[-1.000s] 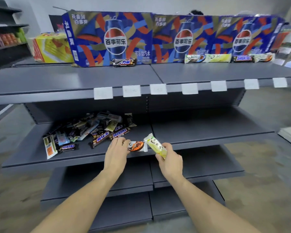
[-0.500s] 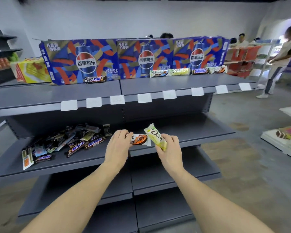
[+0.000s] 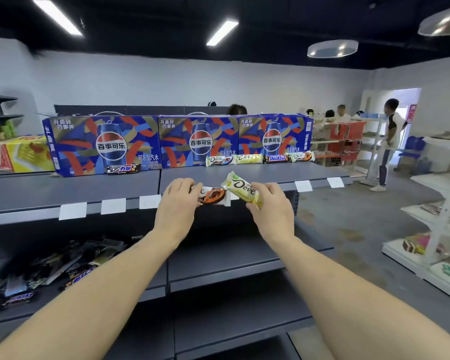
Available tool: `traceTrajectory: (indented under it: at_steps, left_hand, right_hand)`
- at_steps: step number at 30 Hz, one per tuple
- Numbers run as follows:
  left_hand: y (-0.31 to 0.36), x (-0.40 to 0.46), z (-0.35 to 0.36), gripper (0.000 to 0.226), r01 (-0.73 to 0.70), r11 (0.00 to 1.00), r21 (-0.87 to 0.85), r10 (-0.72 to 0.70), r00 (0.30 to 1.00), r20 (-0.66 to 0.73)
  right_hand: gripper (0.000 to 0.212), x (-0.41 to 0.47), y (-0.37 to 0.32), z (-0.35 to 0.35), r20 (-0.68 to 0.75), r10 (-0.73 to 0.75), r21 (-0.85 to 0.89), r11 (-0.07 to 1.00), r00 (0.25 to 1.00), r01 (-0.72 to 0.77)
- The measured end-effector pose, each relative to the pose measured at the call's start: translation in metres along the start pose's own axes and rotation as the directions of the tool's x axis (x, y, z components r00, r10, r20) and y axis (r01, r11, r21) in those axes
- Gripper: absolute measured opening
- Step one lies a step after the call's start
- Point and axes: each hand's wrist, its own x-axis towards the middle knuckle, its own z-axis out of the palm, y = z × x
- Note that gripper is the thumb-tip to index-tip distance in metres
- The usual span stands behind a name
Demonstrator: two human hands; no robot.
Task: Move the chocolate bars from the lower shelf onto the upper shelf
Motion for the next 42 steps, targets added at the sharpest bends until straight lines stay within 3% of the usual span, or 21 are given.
traceTrajectory:
  at_steps: [9, 21, 42]
  left_hand:
    - [0.004, 0.057, 0.029, 0.058, 0.028, 0.997, 0.069, -0.028, 1.000, 0.000]
    - [0.031, 0.130, 0.088, 0.051, 0.083, 0.992, 0.091, -0.088, 0.995, 0.056]
    - [0.081, 0.177, 0.140, 0.042, 0.301, 0.895, 0.329, -0.353, 0.929, 0.108]
  right_hand:
    - [0.049, 0.054, 0.030, 0.011, 0.039, -0.081, -0.106, 0.991, 0.996, 0.085]
    - [0.050, 0.136, 0.113, 0.026, 0.089, -0.007, -0.182, 0.983, 0.996, 0.023]
    - [0.045, 0.220, 0.179, 0.066, 0.357, -0.237, -0.137, 0.944, 0.904, 0.301]
